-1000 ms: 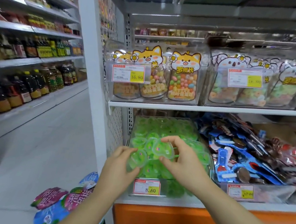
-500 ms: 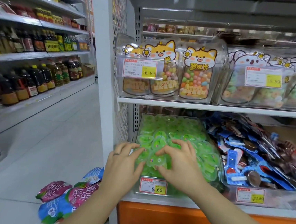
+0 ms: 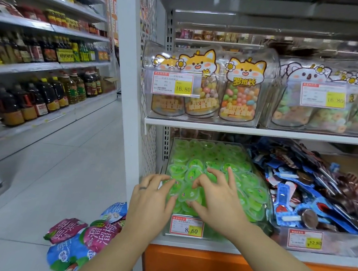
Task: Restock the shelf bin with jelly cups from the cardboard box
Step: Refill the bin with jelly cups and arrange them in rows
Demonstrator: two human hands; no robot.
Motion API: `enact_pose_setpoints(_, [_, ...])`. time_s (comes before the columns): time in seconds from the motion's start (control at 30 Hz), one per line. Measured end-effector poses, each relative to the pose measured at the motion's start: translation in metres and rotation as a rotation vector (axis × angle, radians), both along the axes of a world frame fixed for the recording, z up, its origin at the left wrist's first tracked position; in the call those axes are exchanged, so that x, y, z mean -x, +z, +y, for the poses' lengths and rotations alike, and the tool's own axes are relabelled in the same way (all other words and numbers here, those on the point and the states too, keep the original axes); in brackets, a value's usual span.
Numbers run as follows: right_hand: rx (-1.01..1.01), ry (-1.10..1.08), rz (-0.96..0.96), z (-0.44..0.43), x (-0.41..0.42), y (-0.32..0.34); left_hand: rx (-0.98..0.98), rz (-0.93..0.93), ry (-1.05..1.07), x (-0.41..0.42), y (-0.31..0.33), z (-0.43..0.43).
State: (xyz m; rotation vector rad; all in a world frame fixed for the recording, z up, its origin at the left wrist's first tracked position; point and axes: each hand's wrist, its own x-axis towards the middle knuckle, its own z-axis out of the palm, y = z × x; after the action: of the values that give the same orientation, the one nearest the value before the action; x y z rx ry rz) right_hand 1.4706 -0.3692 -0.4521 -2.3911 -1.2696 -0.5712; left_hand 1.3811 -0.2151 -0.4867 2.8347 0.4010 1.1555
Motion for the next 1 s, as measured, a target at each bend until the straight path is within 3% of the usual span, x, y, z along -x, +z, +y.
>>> enact_pose_setpoints(0.4, [-0.054,-0.046,-0.217,-0.002,-0.006,-0.002,-0.038,0.034,0.056,0.003,0.004,-0.007])
enact_pose_setpoints(0.8, [-0.075,-0.129,-0.281,-0.003,-0.009,-0.009,-0.091,0.103,0.027,0.002,0.000,-0.008])
enact_pose_setpoints(1.0, [-0.048,-0.062,-0.305,-0.010,-0.012,-0.012,-0.112,0.098,0.028,-0.001,-0.001,-0.008])
